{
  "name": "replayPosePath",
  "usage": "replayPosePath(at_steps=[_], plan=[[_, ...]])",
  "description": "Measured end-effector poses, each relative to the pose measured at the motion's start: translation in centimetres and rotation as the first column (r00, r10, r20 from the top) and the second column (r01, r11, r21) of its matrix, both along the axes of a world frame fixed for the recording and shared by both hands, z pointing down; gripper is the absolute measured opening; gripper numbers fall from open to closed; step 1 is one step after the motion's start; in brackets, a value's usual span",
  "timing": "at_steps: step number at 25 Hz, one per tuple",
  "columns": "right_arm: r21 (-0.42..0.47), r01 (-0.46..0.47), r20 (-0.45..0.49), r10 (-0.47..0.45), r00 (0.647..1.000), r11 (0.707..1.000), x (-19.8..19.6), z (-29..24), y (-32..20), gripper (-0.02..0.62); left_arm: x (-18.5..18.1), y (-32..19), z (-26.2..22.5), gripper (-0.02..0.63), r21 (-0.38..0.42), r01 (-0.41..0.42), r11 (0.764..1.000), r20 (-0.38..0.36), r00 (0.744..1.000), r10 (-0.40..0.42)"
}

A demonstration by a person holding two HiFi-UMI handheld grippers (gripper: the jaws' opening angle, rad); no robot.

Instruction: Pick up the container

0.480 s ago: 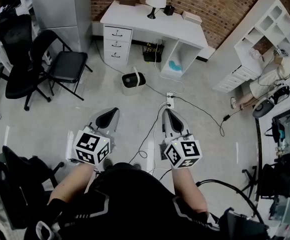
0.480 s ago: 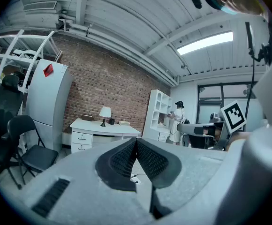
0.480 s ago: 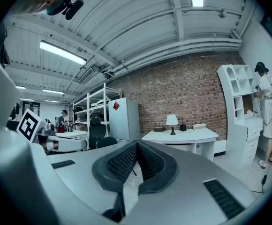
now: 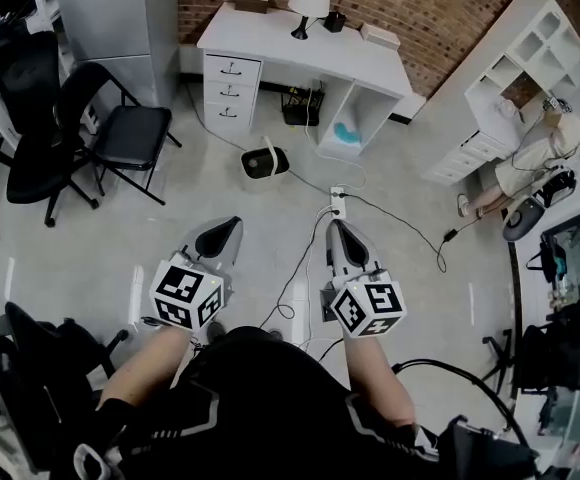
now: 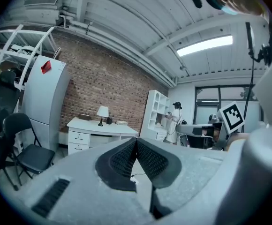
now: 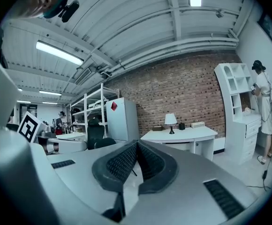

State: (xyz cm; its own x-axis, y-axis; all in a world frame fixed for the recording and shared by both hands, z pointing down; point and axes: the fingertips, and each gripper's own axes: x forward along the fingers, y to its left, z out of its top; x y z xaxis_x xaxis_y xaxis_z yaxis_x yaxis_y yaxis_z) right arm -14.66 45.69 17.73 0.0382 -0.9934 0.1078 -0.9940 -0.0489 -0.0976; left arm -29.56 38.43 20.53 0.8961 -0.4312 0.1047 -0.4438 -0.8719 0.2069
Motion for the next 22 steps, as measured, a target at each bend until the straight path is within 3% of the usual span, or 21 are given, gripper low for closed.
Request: replayPosePath(at_steps=[12, 22], plan=[[-0.012, -0.018, -0.008, 0.018, 1.000, 1.000, -3.3, 0.9, -2.0, 0.008, -4.1, -3.6, 1.5, 0.011, -0.039, -0.002, 0.999, -0.043, 0.999, 0.000], [-0.030, 0.029, -0.018, -0.029, 0.999, 0.999, -3.0, 2.1, -4.5, 0.008, -2.5, -5.1, 3.0, 0.011, -0.059, -0.032, 0.998, -0.024, 0.999, 0.030]])
